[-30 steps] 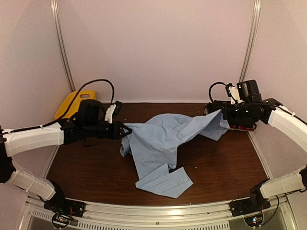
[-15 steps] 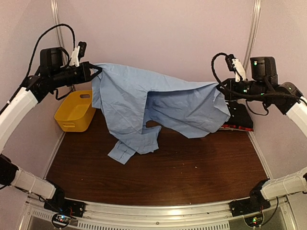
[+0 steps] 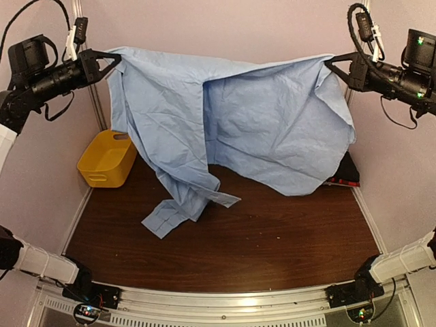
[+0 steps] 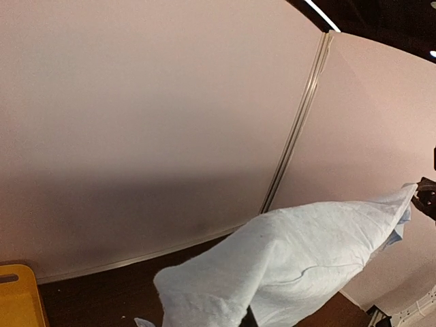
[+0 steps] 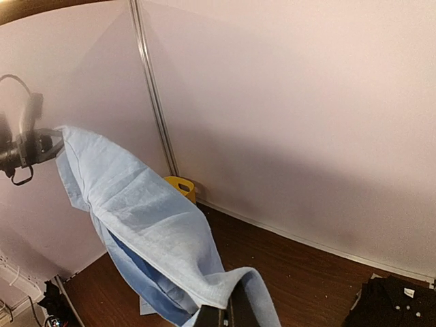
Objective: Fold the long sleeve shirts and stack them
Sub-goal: Flatten out the crumpled shirt at the center of the board.
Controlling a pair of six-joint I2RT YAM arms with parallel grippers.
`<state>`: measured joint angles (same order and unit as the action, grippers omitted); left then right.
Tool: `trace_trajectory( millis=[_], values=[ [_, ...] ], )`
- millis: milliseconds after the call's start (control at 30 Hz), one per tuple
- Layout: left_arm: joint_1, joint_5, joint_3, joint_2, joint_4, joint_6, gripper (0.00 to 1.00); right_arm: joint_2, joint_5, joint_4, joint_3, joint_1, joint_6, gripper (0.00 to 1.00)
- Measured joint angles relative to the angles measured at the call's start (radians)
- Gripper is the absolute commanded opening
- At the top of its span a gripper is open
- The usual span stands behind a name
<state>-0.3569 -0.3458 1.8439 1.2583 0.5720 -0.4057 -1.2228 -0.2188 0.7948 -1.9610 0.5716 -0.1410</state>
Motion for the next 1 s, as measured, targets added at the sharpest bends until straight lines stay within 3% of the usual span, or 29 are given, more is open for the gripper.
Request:
trace_trajectory(
  millis=[367,667,867,1000],
  values=[
    [0.000,-0.083,0.062,-0.254,0.065,-0.029,0.00,0.011,-0.230,0.050,-0.068,0.007,-0.070,0.00],
    [0.000,-0.235,0.077,-0.340,0.070,-0.117,0.00,0.152,-0.411,0.015,-0.028,0.013,-0.160,0.00],
    [0.000,-0.278,0.087,-0.340,0.077,-0.144,0.00,0.183,-0.442,-0.001,-0.024,0.013,-0.185,0.00],
    [0.000,-0.251,0.113,-0.304,0.086,-0.133,0.00,0.163,-0.370,0.011,-0.025,0.014,-0.180,0.00]
  ],
)
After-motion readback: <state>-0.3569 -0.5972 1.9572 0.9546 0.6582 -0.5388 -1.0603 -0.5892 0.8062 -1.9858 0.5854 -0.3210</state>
